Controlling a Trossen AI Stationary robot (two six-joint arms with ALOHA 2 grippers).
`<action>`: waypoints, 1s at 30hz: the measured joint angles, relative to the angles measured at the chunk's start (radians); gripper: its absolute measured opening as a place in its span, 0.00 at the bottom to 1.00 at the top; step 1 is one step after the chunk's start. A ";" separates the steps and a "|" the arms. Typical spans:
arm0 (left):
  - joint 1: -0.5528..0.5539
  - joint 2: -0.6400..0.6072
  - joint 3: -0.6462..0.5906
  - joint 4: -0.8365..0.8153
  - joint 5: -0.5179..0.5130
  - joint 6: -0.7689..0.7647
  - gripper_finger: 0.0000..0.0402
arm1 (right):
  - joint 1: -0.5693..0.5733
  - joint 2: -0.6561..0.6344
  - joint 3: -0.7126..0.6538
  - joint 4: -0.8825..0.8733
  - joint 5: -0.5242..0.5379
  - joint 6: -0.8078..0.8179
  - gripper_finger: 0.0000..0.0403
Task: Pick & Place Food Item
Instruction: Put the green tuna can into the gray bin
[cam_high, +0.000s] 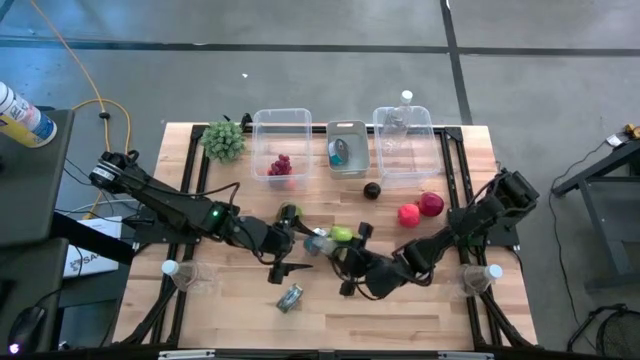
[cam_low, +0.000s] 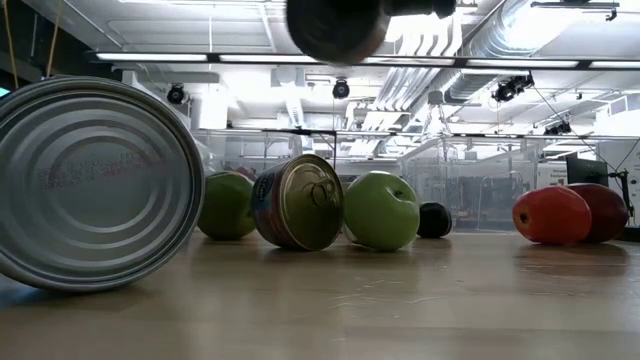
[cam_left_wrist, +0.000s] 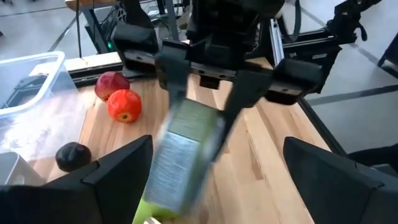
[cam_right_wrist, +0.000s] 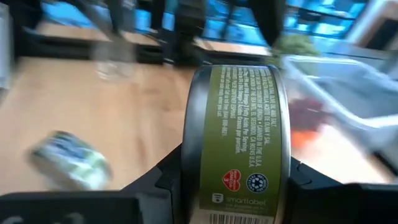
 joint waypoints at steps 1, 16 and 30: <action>0.000 0.000 0.000 0.000 0.000 0.005 0.87 | 0.004 0.000 0.000 -0.023 0.040 0.006 0.32; -0.005 0.000 0.000 0.000 -0.005 -0.055 0.87 | -0.043 -0.133 0.001 -0.463 0.173 0.443 0.32; 0.023 0.000 0.000 -0.056 -0.006 -0.017 0.88 | -0.218 -0.069 -0.002 -0.483 0.113 0.489 0.32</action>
